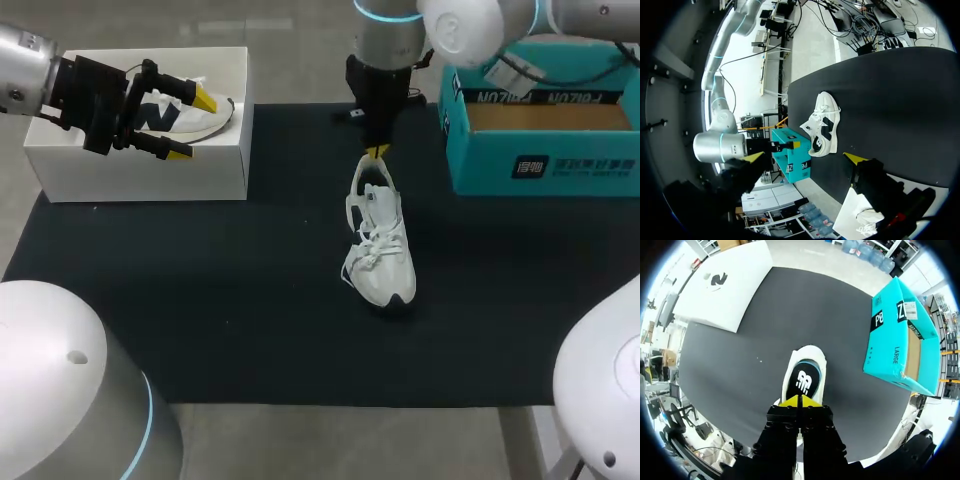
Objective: Take the shoe out of the shoebox, open the shoe tongue, remove and reinsert the insole, then place the shoe into the shoebox
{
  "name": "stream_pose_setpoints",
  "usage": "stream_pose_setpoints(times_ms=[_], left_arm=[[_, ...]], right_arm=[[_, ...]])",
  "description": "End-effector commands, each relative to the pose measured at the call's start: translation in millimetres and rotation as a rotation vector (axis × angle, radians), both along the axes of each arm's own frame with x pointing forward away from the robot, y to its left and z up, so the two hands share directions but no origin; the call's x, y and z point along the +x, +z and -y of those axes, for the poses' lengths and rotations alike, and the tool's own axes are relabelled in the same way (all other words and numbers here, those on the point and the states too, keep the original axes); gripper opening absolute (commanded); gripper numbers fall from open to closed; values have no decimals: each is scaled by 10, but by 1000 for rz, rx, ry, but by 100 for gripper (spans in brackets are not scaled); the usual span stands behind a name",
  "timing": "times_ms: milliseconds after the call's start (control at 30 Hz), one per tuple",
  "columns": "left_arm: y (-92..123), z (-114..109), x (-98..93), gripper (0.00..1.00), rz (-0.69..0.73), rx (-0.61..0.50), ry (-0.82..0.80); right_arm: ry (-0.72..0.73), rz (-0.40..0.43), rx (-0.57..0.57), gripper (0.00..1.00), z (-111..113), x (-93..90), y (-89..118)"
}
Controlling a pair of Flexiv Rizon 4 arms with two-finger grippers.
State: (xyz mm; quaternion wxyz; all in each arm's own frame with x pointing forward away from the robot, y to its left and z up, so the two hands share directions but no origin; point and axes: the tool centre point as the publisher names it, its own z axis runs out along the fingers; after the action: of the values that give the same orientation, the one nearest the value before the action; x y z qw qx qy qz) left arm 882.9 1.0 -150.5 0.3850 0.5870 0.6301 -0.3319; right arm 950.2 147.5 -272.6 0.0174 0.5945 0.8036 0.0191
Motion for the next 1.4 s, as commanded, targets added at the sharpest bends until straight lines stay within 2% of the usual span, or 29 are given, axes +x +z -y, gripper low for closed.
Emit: stream_pose_setpoints(times_ms=[33,167,300,467,533,1000,1200,1400], left_arm=[[1,0,11,100,-1,4,-2],[1,0,11,100,-1,4,-2],[1,0,11,100,-1,4,-2],[1,0,11,100,-1,4,-2],[1,0,11,100,-1,4,-2],[1,0,11,100,-1,4,-2],[1,0,11,100,-1,4,-2],[1,0,11,100,-1,4,-2]], right_arm=[[-25,88,-89,0,-47,10,-94],[-88,148,-46,0,66,22,-346],[-112,173,-50,0,114,14,-478],[-141,176,-27,0,124,26,-637],[-153,120,-20,0,128,53,-706],[-153,120,-20,0,128,53,-706],[-176,159,14,0,127,218,-905],[-183,156,17,0,128,355,-1069]])
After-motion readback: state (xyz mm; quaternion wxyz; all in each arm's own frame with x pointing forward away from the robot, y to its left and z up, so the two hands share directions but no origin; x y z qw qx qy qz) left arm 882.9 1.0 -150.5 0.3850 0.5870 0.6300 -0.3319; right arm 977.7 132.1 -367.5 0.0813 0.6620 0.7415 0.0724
